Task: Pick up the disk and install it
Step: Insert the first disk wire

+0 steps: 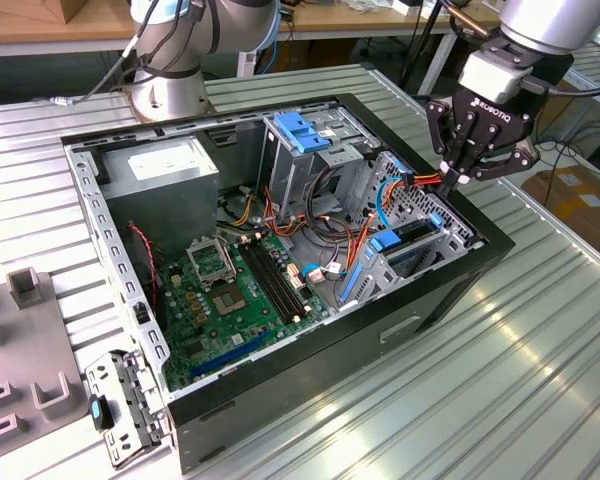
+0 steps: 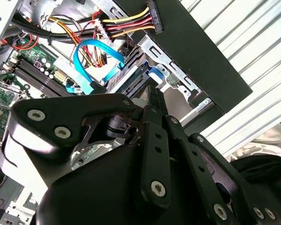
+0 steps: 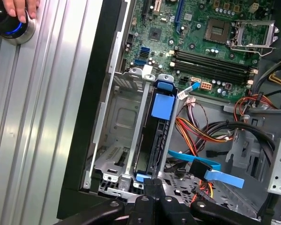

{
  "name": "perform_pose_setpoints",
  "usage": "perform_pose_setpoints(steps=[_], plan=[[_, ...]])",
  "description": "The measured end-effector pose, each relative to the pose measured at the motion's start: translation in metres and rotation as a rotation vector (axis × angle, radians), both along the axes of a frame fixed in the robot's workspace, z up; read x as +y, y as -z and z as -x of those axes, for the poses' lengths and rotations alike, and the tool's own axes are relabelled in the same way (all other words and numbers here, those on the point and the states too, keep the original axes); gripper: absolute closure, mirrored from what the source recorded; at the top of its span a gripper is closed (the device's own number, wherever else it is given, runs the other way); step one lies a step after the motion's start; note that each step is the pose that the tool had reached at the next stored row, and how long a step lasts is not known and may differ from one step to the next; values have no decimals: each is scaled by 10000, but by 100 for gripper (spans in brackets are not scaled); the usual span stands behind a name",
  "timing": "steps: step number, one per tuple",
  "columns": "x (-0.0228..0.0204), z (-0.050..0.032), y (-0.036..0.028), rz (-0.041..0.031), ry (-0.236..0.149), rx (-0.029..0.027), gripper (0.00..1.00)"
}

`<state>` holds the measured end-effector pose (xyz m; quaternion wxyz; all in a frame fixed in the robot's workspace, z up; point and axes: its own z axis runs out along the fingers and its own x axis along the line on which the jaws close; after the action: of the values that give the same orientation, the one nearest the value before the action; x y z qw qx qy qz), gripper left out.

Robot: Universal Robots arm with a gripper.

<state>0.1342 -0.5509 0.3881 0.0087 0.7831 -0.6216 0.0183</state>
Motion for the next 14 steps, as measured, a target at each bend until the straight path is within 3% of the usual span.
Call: perform_pose_setpoints(steps=[6,14], plan=[[0,-13,0,0,-355,0,89],[0,-24,0,1,-1112,0,89]])
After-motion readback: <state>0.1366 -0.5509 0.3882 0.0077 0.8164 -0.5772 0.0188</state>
